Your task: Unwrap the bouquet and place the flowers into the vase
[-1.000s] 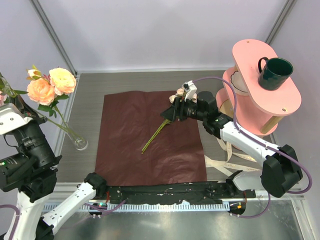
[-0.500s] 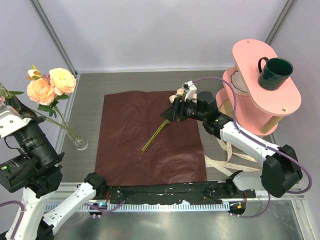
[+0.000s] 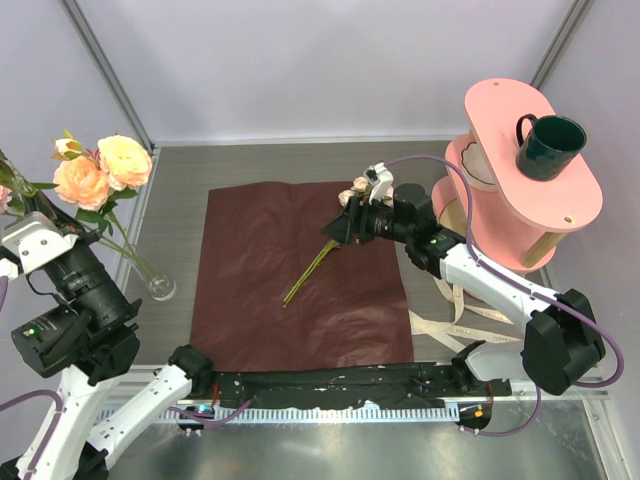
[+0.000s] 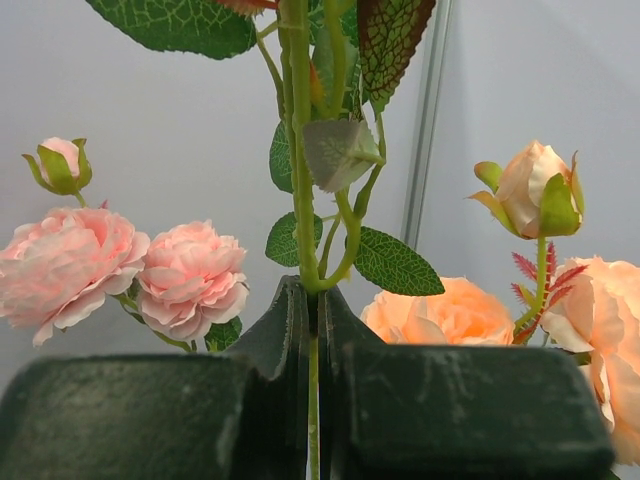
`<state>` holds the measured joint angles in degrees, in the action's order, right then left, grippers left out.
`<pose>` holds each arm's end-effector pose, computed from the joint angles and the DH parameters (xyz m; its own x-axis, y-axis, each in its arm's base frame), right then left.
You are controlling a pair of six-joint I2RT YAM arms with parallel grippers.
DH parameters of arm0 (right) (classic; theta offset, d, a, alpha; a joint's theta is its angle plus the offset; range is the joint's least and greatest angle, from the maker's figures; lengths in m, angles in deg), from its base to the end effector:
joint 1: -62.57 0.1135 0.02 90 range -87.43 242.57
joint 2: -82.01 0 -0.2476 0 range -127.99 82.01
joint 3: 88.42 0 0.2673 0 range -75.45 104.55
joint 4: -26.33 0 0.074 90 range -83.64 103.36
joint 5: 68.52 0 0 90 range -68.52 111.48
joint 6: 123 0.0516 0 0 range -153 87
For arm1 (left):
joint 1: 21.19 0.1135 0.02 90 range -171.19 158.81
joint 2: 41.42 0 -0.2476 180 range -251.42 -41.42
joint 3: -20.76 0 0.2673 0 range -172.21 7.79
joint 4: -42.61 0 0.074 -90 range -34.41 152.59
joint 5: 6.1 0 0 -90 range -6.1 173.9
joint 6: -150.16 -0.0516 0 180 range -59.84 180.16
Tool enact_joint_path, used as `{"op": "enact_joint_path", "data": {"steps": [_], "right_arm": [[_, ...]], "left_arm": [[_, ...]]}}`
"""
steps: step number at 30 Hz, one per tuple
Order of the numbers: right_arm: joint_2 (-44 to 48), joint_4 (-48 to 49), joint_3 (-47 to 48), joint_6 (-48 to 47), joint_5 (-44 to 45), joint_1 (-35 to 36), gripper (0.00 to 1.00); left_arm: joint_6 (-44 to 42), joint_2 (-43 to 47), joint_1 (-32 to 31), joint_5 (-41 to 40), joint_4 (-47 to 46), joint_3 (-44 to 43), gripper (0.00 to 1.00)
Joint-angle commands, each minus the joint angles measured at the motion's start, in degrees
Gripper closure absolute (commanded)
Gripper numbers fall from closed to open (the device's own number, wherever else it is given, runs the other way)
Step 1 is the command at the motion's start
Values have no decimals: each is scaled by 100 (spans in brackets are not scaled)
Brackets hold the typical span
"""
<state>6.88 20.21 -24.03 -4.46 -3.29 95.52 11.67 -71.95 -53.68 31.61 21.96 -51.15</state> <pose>0.2691 0.2002 0.2679 -0.6105 0.1213 -0.7827 -0.6132 0.5531 0.5640 0.0698 0.0039 0.5092 0.5054 0.2212 -0.8341 -0.5475 0.8293 -0.1119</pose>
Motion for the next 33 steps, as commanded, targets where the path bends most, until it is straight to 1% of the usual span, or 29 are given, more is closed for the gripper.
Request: {"op": "enact_joint_path", "data": {"steps": [1, 9, 18, 26, 33], "right_arm": [[122, 255, 9, -103, -54, 10, 30], [87, 290, 0, -85, -80, 10, 30], [122, 264, -26, -102, -71, 10, 30], [95, 308, -18, -76, -124, 10, 30], [148, 238, -35, -76, -115, 10, 30]], "left_arm": [[-108, -155, 23, -150, -293, 5, 100], [-354, -349, 23, -71, -223, -337, 100], [-363, -349, 23, -123, -144, -347, 100], [-319, -217, 23, -404, -425, 233, 100], [-372, -173, 23, -808, -1233, 822, 100]]}}
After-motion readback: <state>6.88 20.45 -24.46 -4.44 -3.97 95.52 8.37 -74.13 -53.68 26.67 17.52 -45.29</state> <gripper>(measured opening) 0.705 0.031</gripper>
